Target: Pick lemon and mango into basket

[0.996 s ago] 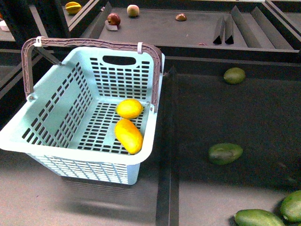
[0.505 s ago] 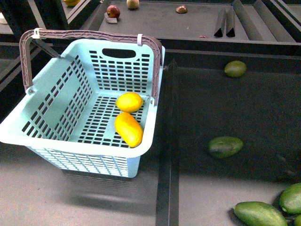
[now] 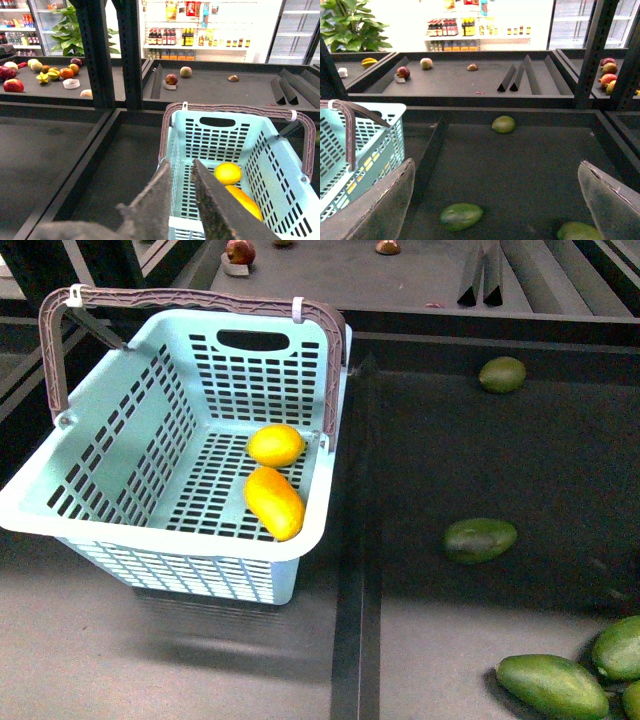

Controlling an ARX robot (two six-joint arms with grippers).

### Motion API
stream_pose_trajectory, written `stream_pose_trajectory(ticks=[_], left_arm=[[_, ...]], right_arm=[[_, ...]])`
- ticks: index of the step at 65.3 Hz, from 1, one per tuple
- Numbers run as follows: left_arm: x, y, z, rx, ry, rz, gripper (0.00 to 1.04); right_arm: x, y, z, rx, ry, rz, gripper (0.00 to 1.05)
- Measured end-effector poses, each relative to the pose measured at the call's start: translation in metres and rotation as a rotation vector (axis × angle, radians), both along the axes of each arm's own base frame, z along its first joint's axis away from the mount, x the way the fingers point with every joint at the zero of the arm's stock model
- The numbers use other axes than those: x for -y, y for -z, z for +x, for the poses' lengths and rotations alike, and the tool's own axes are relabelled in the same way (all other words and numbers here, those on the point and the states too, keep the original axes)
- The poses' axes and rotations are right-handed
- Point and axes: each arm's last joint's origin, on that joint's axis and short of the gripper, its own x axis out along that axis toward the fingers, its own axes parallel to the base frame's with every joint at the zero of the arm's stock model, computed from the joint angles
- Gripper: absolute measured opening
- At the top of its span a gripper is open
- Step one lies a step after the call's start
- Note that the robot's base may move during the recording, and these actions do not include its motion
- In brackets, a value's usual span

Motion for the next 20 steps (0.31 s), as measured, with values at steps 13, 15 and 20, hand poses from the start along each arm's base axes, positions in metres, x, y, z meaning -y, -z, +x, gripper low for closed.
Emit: stream_pose_trajectory(ticks=[13,15,20], left_arm=[[0.0,0.0,0.0,0.0,0.0,0.0,0.65],[0.0,0.0,0.0,0.0,0.0,0.0,0.71],[0.0,0.0,0.0,0.0,0.0,0.0,0.87]], right_arm=[[0.0,0.0,0.0,0.0,0.0,0.0,0.96],[0.0,0.0,0.0,0.0,0.0,0.0,0.96],[0.0,0.0,0.0,0.0,0.0,0.0,0.96]])
